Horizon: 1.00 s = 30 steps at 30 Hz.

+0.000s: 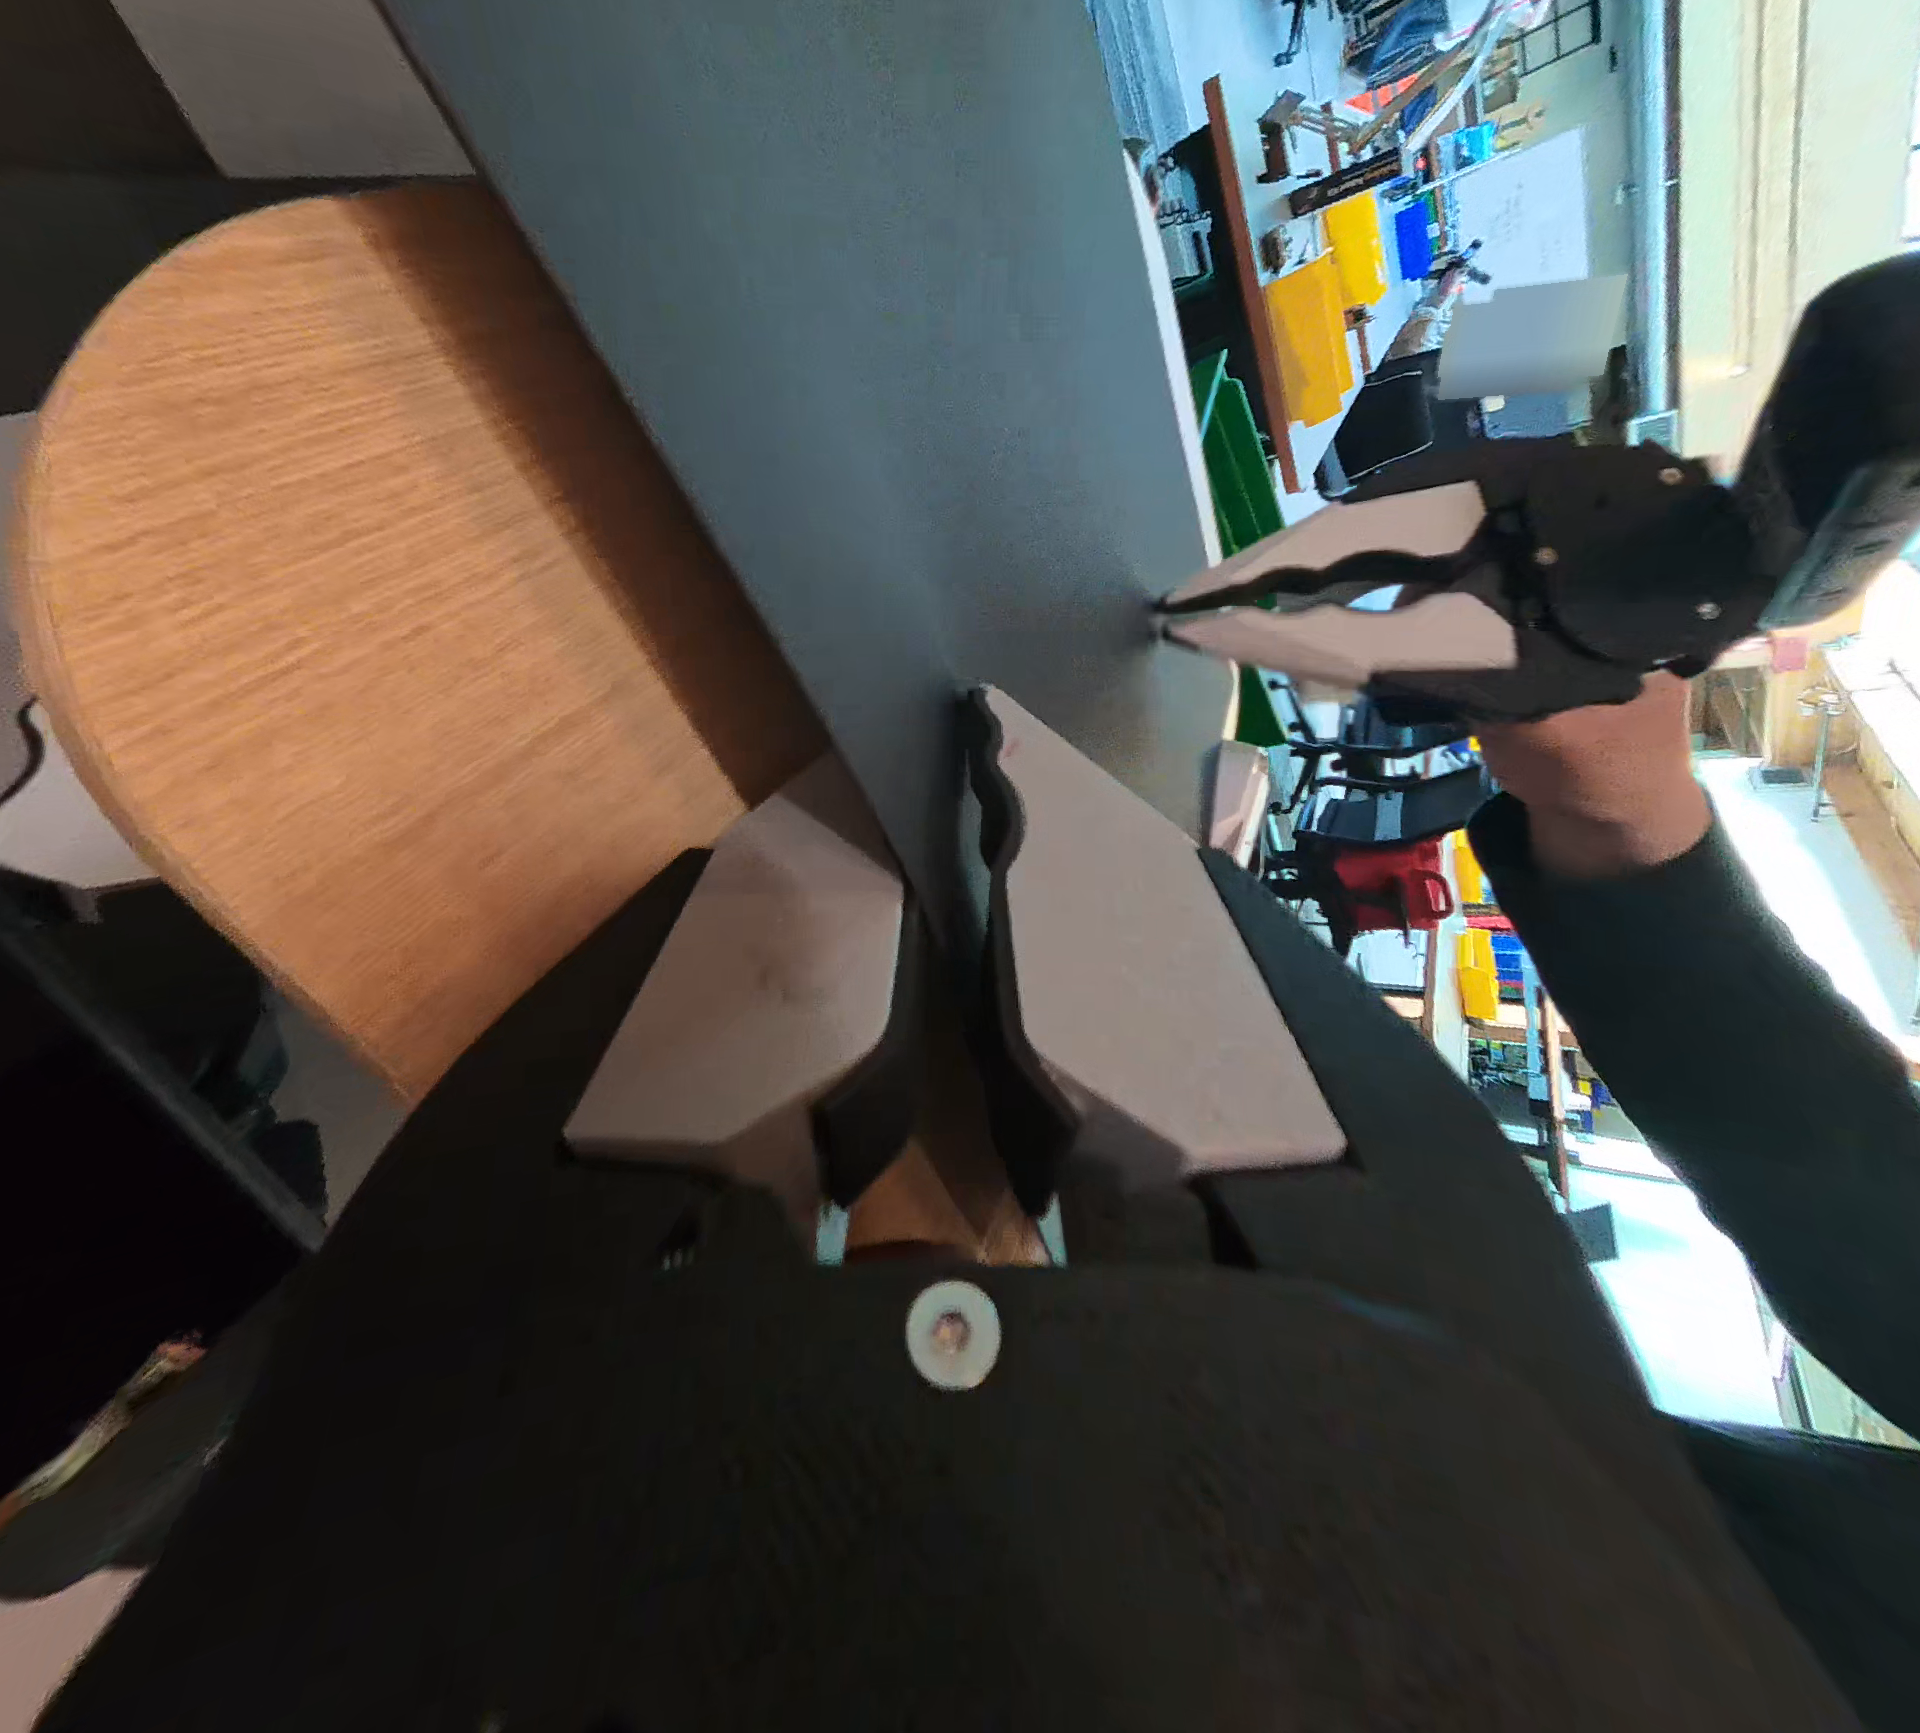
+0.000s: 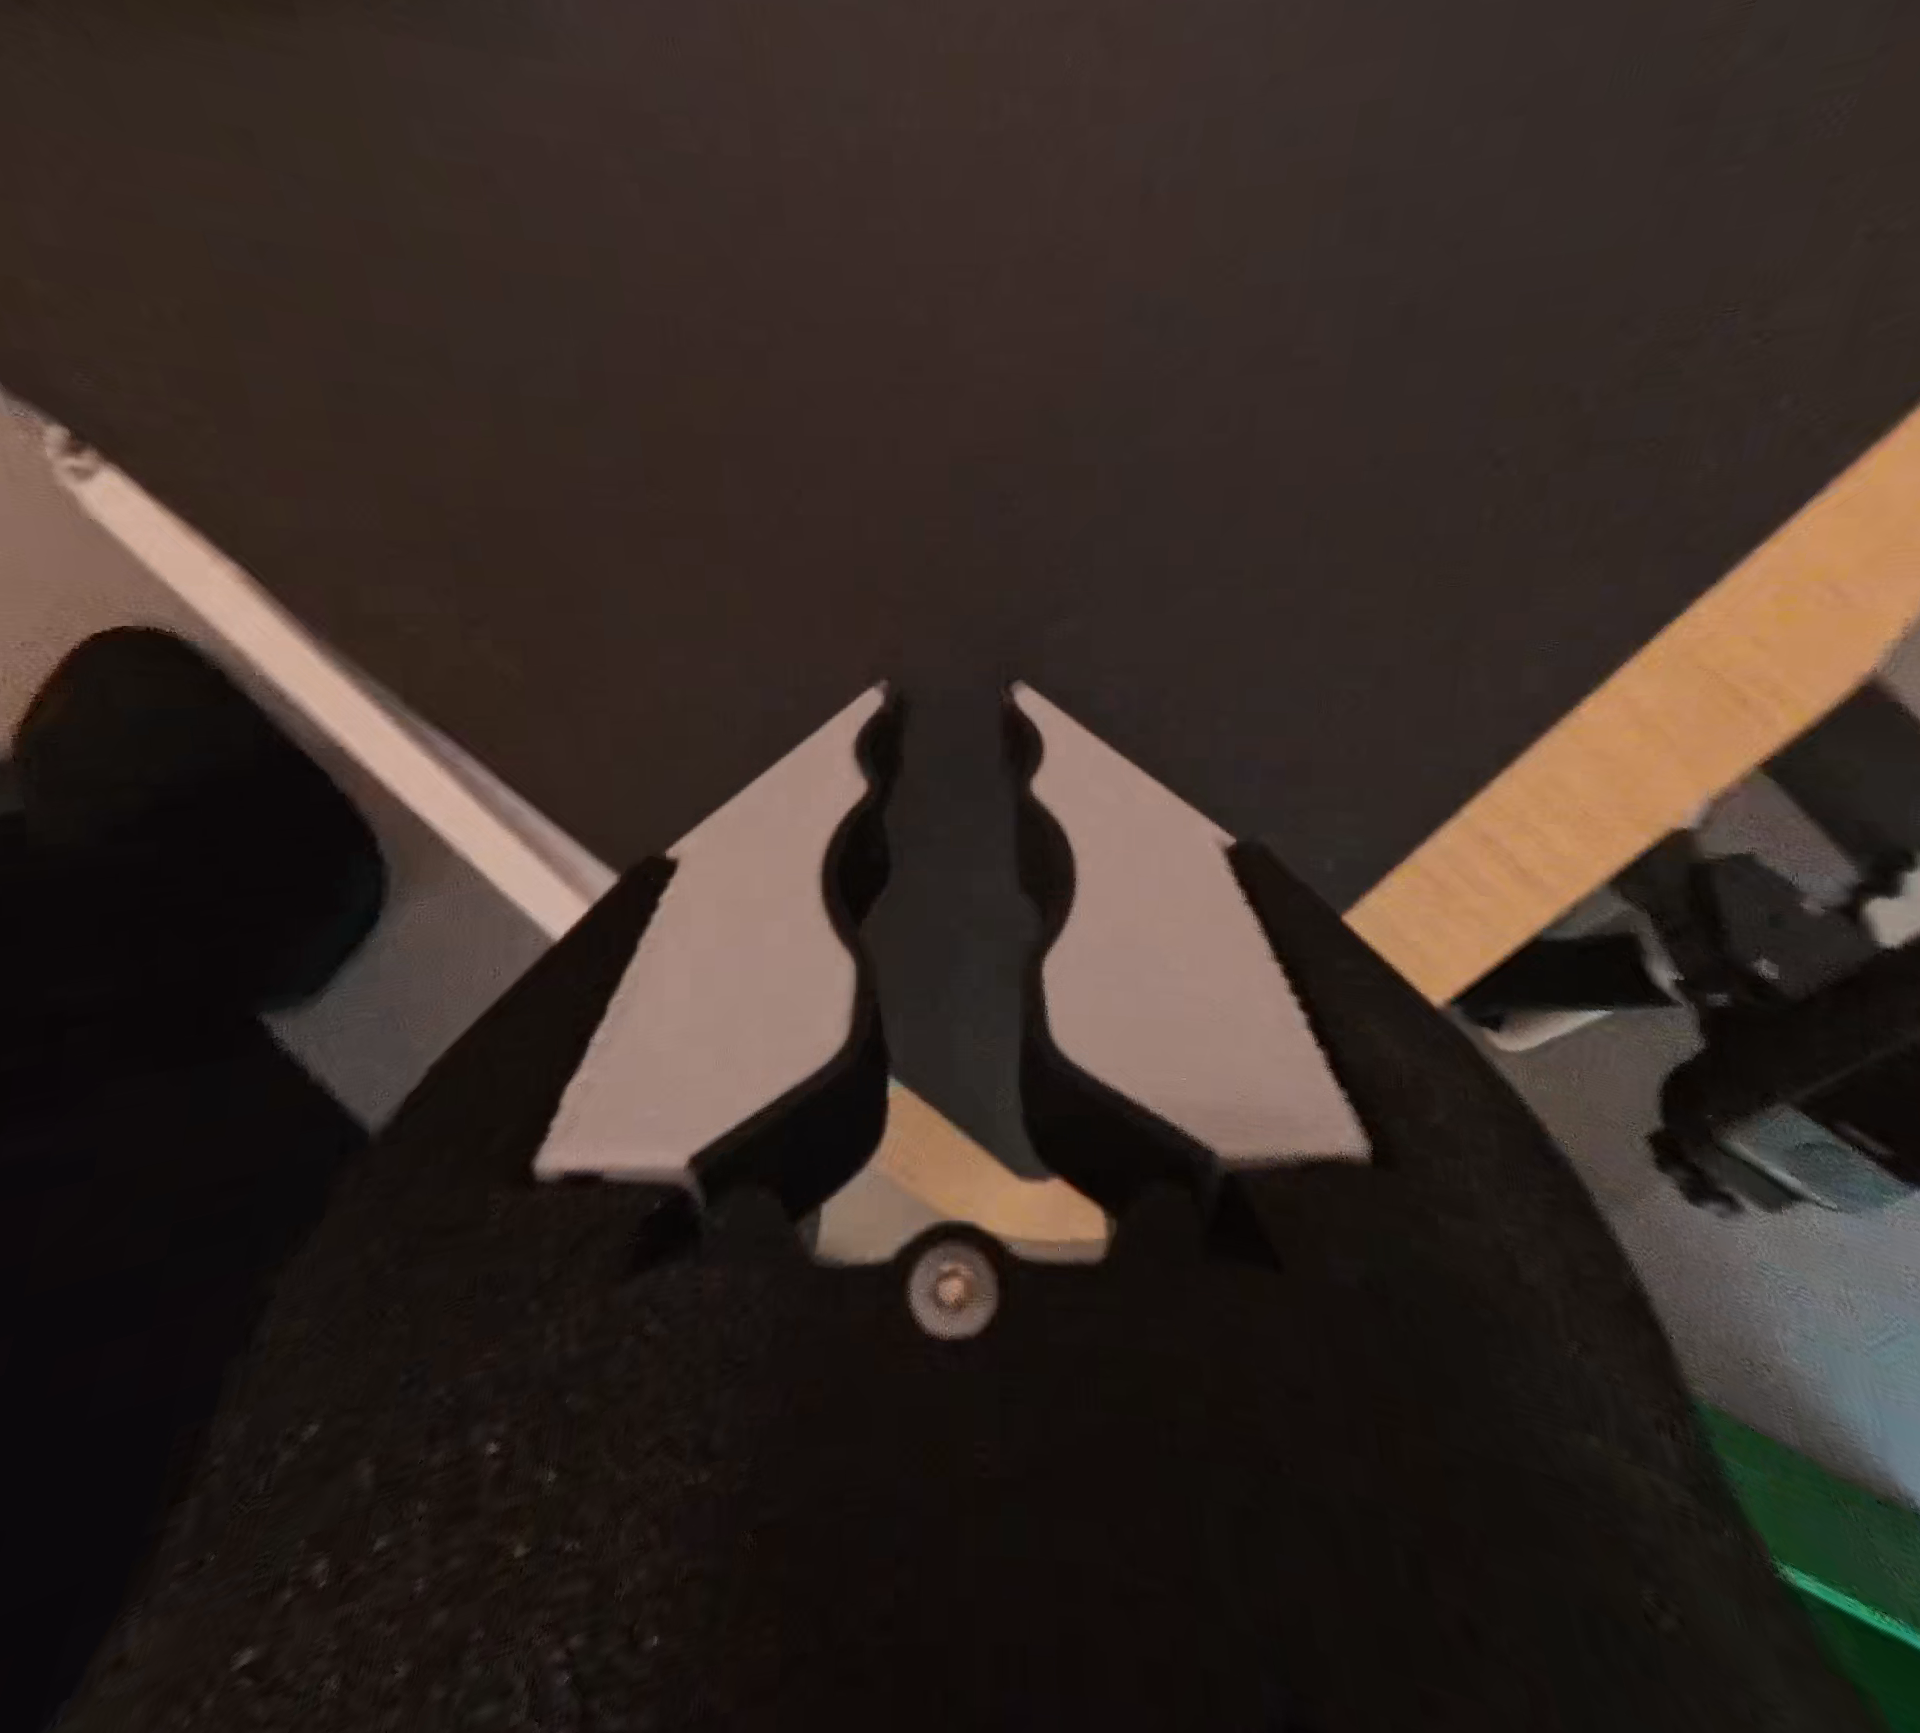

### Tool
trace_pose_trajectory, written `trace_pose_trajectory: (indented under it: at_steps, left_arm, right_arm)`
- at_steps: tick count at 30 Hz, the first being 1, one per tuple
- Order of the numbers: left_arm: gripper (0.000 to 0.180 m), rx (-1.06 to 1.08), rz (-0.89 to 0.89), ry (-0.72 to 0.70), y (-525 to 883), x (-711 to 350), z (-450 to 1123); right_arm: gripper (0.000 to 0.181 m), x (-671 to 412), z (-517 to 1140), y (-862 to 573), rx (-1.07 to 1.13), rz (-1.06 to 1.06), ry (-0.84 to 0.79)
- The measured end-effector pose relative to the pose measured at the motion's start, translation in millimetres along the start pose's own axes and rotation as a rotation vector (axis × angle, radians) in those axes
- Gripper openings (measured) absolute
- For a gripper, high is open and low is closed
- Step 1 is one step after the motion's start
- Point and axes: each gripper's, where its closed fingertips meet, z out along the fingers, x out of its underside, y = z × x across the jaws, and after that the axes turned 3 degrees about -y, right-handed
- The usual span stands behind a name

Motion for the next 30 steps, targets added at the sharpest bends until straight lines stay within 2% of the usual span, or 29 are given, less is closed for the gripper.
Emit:
trace_pose_trajectory:
  at_steps: [1,4,8,11,15,16,17,18,23,24,25,28,30]
  left_arm:
    - [0.001,0.012,-0.012,0.001,-1,-2,-2]
    - [0.018,-0.122,0.079,-0.009,11,-7,-14]
    - [0.041,-0.434,0.379,0.017,16,-11,-29]
    - [0.044,-0.503,0.469,-0.011,2,-18,-35]
    - [0.028,-0.71,0.581,-0.193,-7,-47,-89]
    - [0.024,-0.658,0.592,-0.232,-21,-50,-92]
    - [0.01,-0.536,0.619,-0.23,-42,-48,-80]
    - [0.0,-0.421,0.65,-0.173,-59,-40,-61]
    - [0.0,-0.346,0.798,0.42,-29,39,38]
    - [0.0,-0.318,0.809,0.458,-29,49,50]
    - [0.0,-0.274,0.821,0.425,-36,48,56]
    - [0.0,-0.21,0.761,0.488,-40,61,60]
    - [0.0,-0.169,0.727,0.466,-40,61,58]
  right_arm:
    - [0.0,0,0,-3,0.02,-0.013,0.002]
    - [0.0,-2,6,2,-0.006,0.003,-0.022]
    - [0.0,-2,7,2,-0.007,-0.005,-0.043]
    - [0.0,0,9,2,-0.01,-0.025,-0.047]
    - [0.0,0,10,0,0.02,-0.06,-0.03]
    - [0.0,-1,11,-1,0.028,-0.07,-0.028]
    - [0.0,-2,12,-2,0.034,-0.08,-0.026]
    - [0.0,-2,12,-2,0.036,-0.088,-0.023]
    - [0.0,-1,12,-3,0.02,-0.056,-0.046]
    - [0.0,0,13,-3,0.016,-0.046,-0.053]
    - [0.0,0,12,-4,0.019,-0.043,-0.057]
    - [0.0,0,13,-3,-0.001,-0.004,-0.072]
    - [0.0,0,12,-2,-0.023,0.06,-0.089]
